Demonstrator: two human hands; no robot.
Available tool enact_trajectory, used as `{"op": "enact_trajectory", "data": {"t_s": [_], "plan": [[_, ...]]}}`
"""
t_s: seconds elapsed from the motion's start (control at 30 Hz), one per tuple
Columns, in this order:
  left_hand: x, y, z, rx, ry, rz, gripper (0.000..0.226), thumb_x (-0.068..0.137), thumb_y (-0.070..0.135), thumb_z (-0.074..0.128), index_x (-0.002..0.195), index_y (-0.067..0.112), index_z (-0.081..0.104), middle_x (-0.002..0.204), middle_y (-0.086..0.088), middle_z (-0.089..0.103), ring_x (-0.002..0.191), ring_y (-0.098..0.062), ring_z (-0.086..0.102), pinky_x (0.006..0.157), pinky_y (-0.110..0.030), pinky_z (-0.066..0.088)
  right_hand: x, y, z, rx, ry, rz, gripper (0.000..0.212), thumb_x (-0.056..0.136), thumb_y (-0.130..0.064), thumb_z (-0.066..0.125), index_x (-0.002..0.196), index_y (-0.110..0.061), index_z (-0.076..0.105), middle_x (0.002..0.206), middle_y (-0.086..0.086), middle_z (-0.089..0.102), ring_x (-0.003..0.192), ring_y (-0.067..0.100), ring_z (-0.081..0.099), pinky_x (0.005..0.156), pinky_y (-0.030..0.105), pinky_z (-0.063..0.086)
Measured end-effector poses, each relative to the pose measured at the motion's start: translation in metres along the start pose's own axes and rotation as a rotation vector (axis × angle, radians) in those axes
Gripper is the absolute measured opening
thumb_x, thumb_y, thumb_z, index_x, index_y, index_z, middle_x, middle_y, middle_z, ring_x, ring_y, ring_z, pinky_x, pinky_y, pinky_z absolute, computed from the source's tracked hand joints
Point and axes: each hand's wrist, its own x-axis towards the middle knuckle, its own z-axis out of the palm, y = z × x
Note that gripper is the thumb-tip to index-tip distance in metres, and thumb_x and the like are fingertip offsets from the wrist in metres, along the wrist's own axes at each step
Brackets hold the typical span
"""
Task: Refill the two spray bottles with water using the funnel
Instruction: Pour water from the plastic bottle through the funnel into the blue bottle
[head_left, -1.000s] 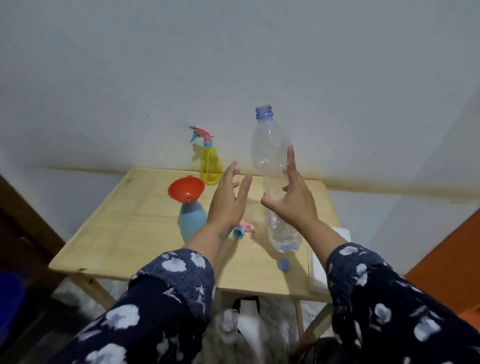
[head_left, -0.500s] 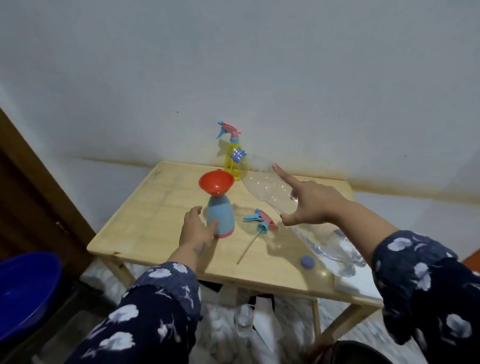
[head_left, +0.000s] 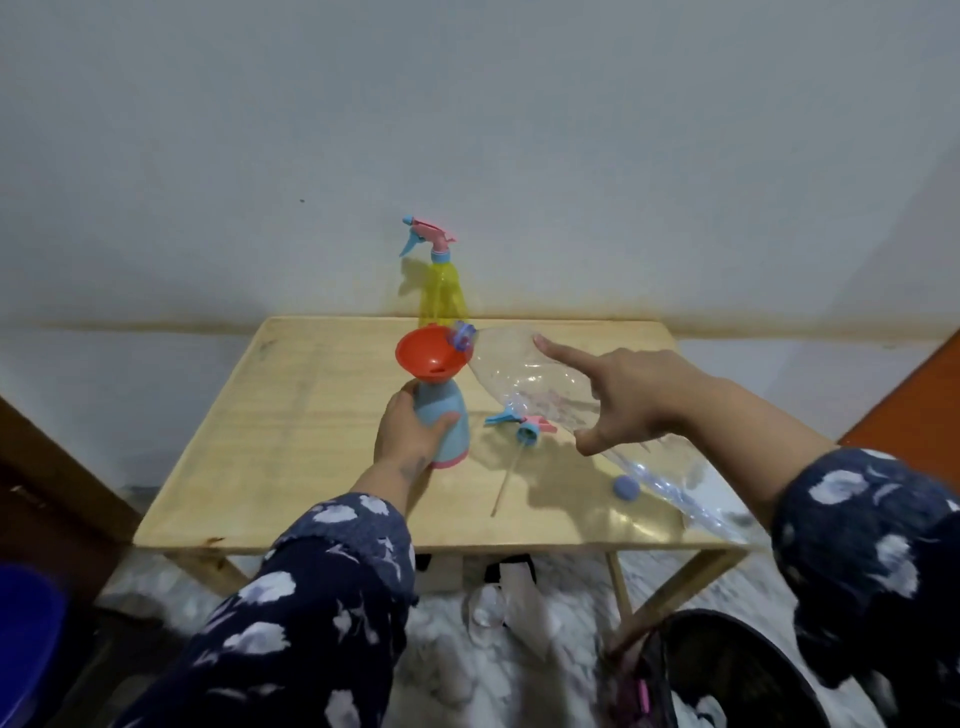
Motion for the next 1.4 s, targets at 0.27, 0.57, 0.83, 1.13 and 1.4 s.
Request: {"op": "enact_trajectory", "data": {"t_s": [0.27,0.57,0.83,1.13,1.4], "plan": [[0.0,-0.015,0.007,-0.051,-0.009,0.078,0.058,0.084,0.026,0.072,0.135,0.016,0.047,0.124,-0.006,0.058,0.109,-0.025,0.058,0.086,-0.034,0.049,-0.008,-0.014,-0.01,-0.025,-0.045,0.076,0.109,0.062,-0.062,0.065,0.134,-0.065,-0.017,0.093,-0.003,0.063,0.083,0.02,0.062,0.068,0.031,0.048],[-0.004,-0.032,0.014,-0.177,-0.01,0.112,0.068,0.084,0.022,0.072,0.143,0.024,0.039,0.134,0.001,0.054,0.117,-0.019,0.054,0.094,-0.033,0.047,-0.011,-0.017,-0.016,-0.038,-0.088,0.099,0.106,0.062,-0.062,0.064,0.134,-0.067,-0.014,0.088,-0.006,0.064,0.084,0.017,0.061,0.063,0.028,0.043],[-0.001,-0.034,0.014,-0.195,-0.025,0.108,0.067,0.085,0.019,0.07,0.144,0.023,0.038,0.136,0.002,0.051,0.119,-0.018,0.053,0.097,-0.032,0.045,-0.007,-0.019,-0.024,-0.028,-0.096,0.084,0.105,0.06,-0.062,0.064,0.135,-0.067,-0.009,0.071,-0.007,0.059,0.078,0.016,0.06,0.069,0.033,0.049],[0.002,-0.031,0.011,-0.111,-0.038,0.109,0.065,0.086,0.022,0.07,0.142,0.023,0.038,0.135,0.0,0.051,0.117,-0.021,0.053,0.098,-0.039,0.048,-0.005,-0.021,-0.032,-0.002,-0.105,0.093,0.101,0.056,-0.061,0.064,0.135,-0.067,0.0,0.063,-0.004,0.06,0.07,0.014,0.062,0.072,0.035,0.052],[0.002,-0.025,0.007,0.0,-0.057,0.087,0.06,0.088,0.025,0.067,0.14,0.025,0.037,0.132,-0.001,0.052,0.111,-0.024,0.054,0.084,-0.035,0.046,-0.013,-0.023,-0.037,0.001,-0.083,0.094,0.1,0.06,-0.059,0.066,0.136,-0.066,0.002,0.06,-0.004,0.06,0.07,0.013,0.062,0.074,0.033,0.052]]}}
